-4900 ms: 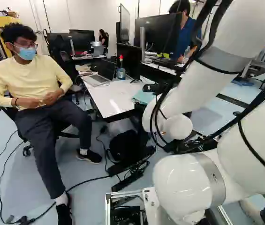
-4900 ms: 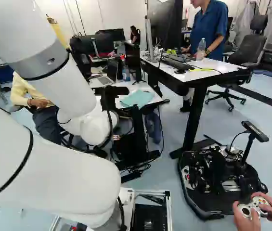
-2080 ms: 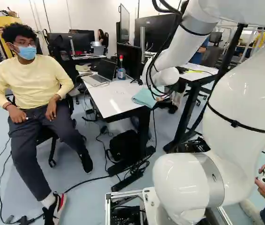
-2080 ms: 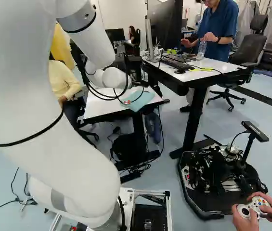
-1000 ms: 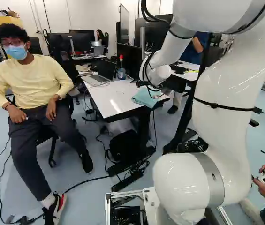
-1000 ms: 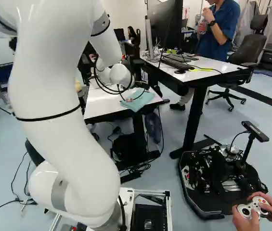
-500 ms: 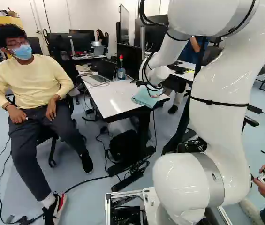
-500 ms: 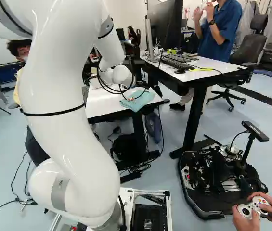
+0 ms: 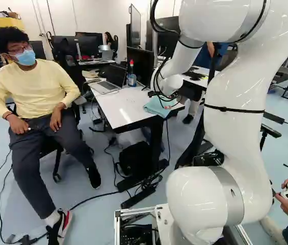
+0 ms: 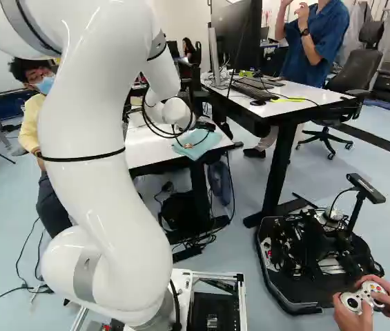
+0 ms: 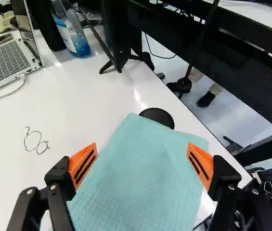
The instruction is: Clean the table with the green towel
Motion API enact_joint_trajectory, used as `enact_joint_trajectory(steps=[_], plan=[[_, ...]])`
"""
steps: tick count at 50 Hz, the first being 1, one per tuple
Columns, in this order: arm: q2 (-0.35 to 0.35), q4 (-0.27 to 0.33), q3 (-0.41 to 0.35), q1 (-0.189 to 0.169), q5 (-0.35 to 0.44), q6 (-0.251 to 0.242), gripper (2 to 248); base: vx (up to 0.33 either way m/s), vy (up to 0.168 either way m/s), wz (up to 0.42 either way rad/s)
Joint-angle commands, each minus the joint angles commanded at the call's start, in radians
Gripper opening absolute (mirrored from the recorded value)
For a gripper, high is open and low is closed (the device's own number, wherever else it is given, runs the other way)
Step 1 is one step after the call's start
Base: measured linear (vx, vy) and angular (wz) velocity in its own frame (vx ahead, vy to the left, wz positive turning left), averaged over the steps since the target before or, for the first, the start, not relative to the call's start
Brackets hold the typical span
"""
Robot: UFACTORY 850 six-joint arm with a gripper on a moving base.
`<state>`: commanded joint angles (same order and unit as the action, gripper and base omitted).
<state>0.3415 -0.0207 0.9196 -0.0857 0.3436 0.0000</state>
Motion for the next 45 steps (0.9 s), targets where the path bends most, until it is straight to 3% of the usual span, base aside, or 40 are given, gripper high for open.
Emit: enact_joint_trajectory(steps=[45], plan=[[0.001, 0.0, 0.0, 0.0, -0.077, 0.0, 247, 0.0, 0.0, 0.0]])
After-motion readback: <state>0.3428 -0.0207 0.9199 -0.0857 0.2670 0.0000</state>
